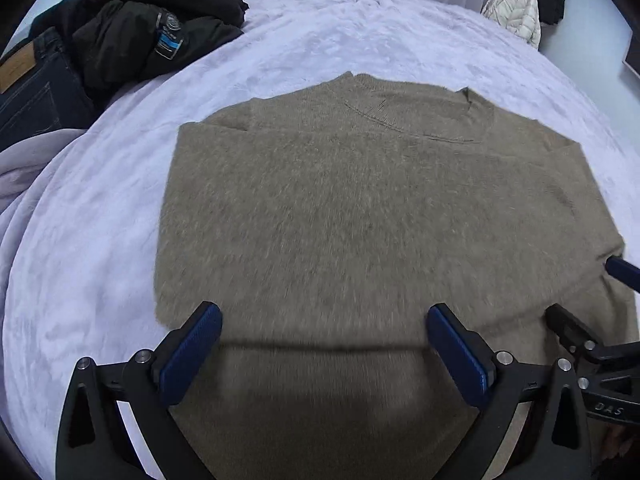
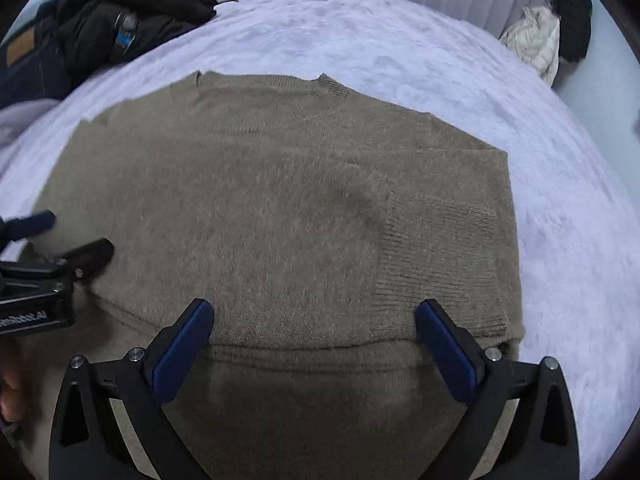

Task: Fold small clothes
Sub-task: 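Grasp the sweater hem with both grippers, then pull the hem straight with both grippers and open them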

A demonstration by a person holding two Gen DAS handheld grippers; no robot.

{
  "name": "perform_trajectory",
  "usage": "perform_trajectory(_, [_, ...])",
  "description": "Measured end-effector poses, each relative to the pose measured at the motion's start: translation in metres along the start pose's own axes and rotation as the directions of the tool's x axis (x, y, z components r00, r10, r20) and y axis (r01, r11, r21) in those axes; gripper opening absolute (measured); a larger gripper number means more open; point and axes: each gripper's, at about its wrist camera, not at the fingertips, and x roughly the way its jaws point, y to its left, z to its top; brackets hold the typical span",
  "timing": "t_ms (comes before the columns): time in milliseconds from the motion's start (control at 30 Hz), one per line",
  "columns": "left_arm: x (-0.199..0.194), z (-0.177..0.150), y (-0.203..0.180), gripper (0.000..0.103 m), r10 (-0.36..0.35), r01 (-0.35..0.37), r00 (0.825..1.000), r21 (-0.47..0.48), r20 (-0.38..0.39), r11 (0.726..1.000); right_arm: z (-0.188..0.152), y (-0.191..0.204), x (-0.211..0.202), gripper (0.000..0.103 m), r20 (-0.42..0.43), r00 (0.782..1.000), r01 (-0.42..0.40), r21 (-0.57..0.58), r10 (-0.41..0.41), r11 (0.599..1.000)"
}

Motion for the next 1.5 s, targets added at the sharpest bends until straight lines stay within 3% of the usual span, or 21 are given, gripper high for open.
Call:
perform_trajectory(67, [-0.016,-0.020,-0.001,0.103,-0.068,0.068,0.998,0.002,0.013,0.998,-0.016,0.002,-0.016,0.102,0.004,0.999,0.035,-0.006,-0.035,0.999])
perform_trajectory(100, [-0.014,-0.030,-0.005,0.103,-0.064,0.064,0.998,0.035,-0.011,0.997,-0.023,0.004,-0.022,0.102,0.021,1.000,0.017,-0.008,-0.017,1.000])
perform_trajectory(167, [0.001,-0.054,-0.011,0.103,0.025,-0.017,0.996,0.088,-0.084,0.996,-0.041,0.005,-0.014,0.102,-0.057,0.992,-0.110,0.004,0.110,0.994])
perform_trajectory(200, [-0.001,-0.064,-0.008,0.103,0.016,-0.011,0.997,0.070,-0.079,0.997,-0.052,-0.002,-0.010,0.102,-0.084,0.988,-0.126,0.027,0.128,0.992])
perform_trajectory(300, [-0.025,-0.094,0.003,0.103,-0.009,0.013,0.998,0.059,-0.066,0.998,-0.080,0.001,-0.030,0.102,-0.058,0.993,-0.104,-0.019,0.102,0.994])
perform_trajectory(633, [-0.087,-0.198,0.018,0.103,0.046,-0.045,0.999,0.172,-0.004,0.984,-0.209,-0.014,-0.101,0.102,-0.019,0.989,-0.150,-0.137,0.149,0.979])
perform_trajectory(767, [-0.107,-0.215,0.044,0.103,-0.042,0.045,0.998,0.095,-0.037,0.994,-0.243,-0.022,-0.119,0.102,-0.038,0.992,-0.124,-0.223,0.119,0.967])
perform_trajectory(833, [-0.117,-0.223,0.057,0.103,-0.105,0.108,0.993,0.043,-0.059,0.993,-0.251,-0.032,-0.127,0.102,-0.066,0.986,-0.165,-0.186,0.155,0.969])
perform_trajectory(967, [-0.117,-0.248,0.071,0.103,-0.184,0.181,0.981,-0.046,-0.065,0.982,-0.268,-0.061,-0.137,0.102,-0.015,0.970,-0.243,-0.049,0.243,0.969])
perform_trajectory(1033, [-0.116,-0.252,0.064,0.103,-0.189,0.186,0.981,-0.067,-0.042,0.980,-0.272,-0.068,-0.135,0.102,0.014,0.954,-0.299,0.008,0.299,0.954])
perform_trajectory(1100, [-0.118,-0.249,0.046,0.103,-0.187,0.185,0.981,-0.043,-0.043,0.982,-0.274,-0.064,-0.133,0.100,0.022,0.956,-0.293,0.002,0.293,0.956])
perform_trajectory(1167, [-0.122,-0.254,0.036,0.096,-0.178,0.178,0.984,-0.009,-0.029,0.984,-0.276,-0.058,-0.137,0.086,0.029,0.962,-0.270,-0.021,0.271,0.963])
perform_trajectory(1233, [-0.121,-0.256,0.031,0.083,-0.154,0.154,0.988,0.010,-0.016,0.988,-0.279,-0.058,-0.144,0.064,0.044,0.952,-0.301,-0.024,0.302,0.953])
perform_trajectory(1267, [-0.120,-0.255,0.033,0.079,-0.155,0.155,0.988,0.002,-0.008,0.988,-0.280,-0.059,-0.144,0.060,0.045,0.946,-0.321,-0.015,0.322,0.947])
perform_trajectory(1367, [-0.123,-0.254,0.043,0.041,-0.153,0.154,0.988,-0.020,0.017,0.988,-0.287,-0.057,-0.142,0.053,0.052,0.947,-0.317,-0.004,0.317,0.948])
perform_trajectory(1400, [-0.124,-0.254,0.048,0.020,-0.160,0.160,0.987,-0.022,0.014,0.987,-0.287,-0.059,-0.144,0.039,0.057,0.948,-0.315,-0.003,0.314,0.949])
perform_trajectory(1433, [-0.125,-0.254,0.052,0.014,-0.169,0.169,0.986,-0.028,0.005,0.985,-0.288,-0.058,-0.145,0.014,0.056,0.940,-0.337,0.010,0.336,0.941])
perform_trajectory(1500, [-0.127,-0.256,0.057,0.012,-0.169,0.169,0.986,-0.030,-0.003,0.985,-0.295,-0.065,-0.150,0.007,0.051,0.930,-0.367,0.035,0.365,0.930])
